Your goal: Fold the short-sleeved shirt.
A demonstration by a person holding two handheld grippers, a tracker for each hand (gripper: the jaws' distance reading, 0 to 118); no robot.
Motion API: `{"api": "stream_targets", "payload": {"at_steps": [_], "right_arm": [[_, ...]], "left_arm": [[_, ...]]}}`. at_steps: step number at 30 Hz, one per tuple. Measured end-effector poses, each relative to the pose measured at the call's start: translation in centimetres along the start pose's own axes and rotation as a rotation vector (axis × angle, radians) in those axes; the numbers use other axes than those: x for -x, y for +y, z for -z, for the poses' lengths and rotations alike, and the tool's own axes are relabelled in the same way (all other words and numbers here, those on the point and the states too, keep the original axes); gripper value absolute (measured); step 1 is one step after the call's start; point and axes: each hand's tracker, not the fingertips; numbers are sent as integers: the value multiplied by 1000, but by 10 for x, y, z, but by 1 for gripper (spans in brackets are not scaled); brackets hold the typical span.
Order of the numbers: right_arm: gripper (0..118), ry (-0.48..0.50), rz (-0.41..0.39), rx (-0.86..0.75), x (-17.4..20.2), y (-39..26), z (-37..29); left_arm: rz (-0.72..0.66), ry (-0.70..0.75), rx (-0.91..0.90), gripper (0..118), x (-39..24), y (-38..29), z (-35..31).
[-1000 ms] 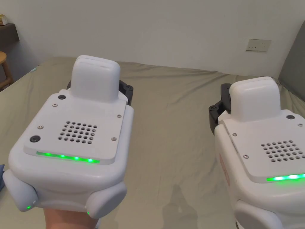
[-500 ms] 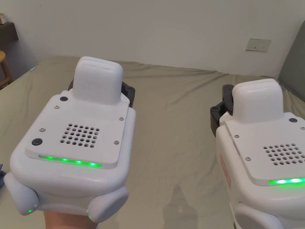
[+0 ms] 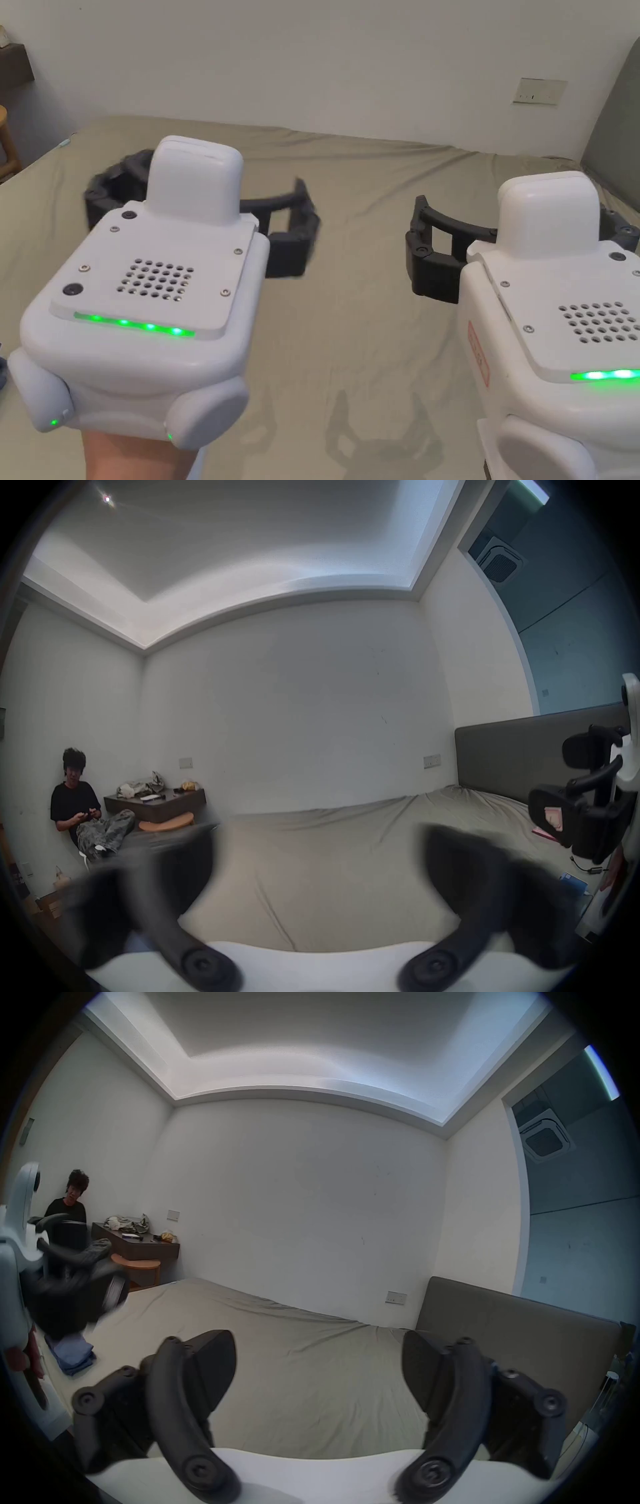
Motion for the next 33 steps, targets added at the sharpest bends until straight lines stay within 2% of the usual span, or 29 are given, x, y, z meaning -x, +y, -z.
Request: {"api": "stream_targets", "payload": {"at_steps": [1,5,8,11,15,17,20,33], "right_arm": [[109,2,11,10,-1,1,2],[109,124,110,86,-12,8,6],[109,47,193,159,-13,17,6],[110,-25,220,278,-15,30,9],[110,-38,174,355,-18,37,14],[110,-74,154,324,-15,35,12],[110,-74,131,300,-10,32,9],[110,6,145,318,-3,25,17]], "left_arm": [[4,-13,-54,117,0,-3,1],[23,2,-10,118,-2,-6,7],[22,9,-14,118,-1,-6,6],[18,14,-20,118,1,-5,9],[15,20,-34,118,1,-2,7],[17,23,-40,118,2,1,0],[11,26,-43,118,1,2,-2],[26,23,-39,118,0,2,-9]]}}
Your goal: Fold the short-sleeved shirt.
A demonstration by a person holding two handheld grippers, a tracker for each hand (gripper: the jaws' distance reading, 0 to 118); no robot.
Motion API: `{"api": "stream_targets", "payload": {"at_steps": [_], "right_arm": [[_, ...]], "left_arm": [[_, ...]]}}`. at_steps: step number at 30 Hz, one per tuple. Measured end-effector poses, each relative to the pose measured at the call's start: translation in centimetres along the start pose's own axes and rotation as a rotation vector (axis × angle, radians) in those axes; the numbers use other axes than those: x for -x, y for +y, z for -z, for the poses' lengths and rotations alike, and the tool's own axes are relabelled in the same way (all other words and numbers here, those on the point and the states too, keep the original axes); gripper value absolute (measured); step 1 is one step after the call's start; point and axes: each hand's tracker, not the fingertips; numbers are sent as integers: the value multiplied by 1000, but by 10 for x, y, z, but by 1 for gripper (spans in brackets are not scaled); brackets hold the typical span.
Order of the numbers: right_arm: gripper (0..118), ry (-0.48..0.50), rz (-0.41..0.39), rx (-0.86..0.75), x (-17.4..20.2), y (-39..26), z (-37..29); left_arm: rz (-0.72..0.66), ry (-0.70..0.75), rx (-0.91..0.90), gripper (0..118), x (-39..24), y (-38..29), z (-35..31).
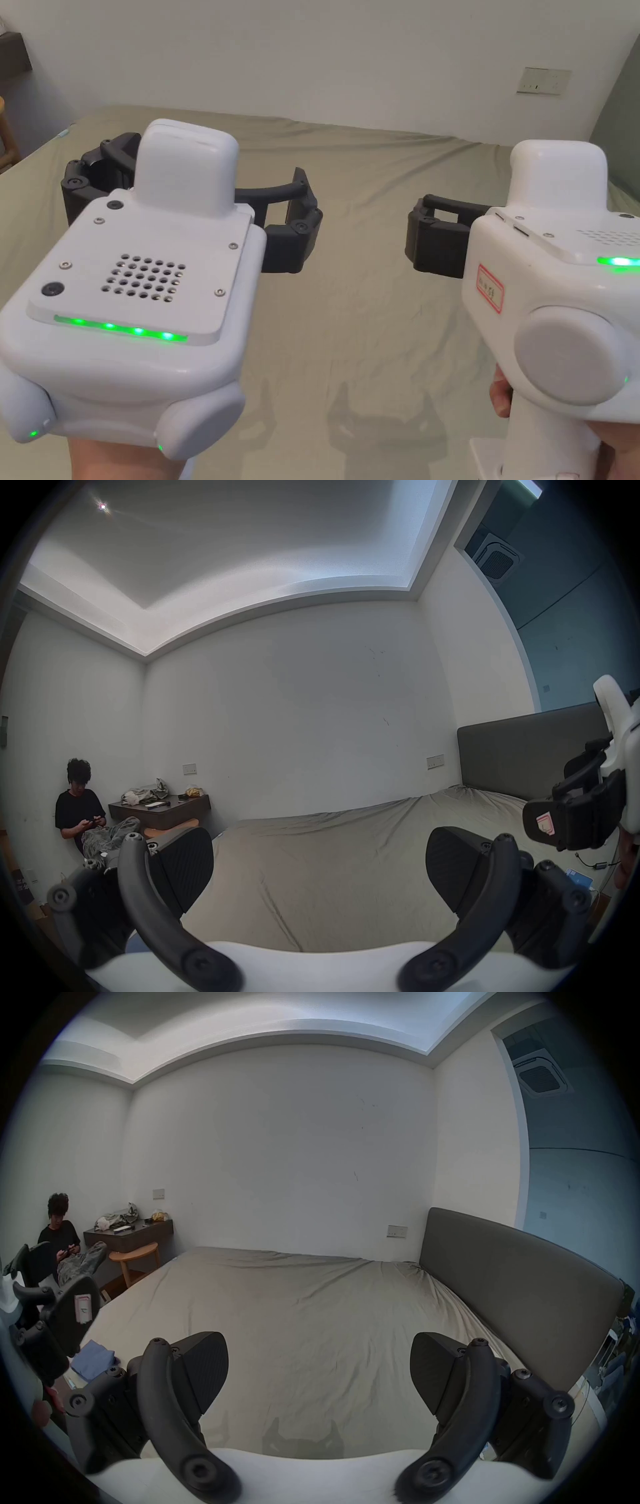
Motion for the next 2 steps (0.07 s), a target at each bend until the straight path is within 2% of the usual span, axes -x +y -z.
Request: {"api": "stream_targets", "payload": {"at_steps": [2], "right_arm": [[110,-11,6,11,0,-1,1]], "left_arm": [[-1,1,2,118,0,0,0]]}}
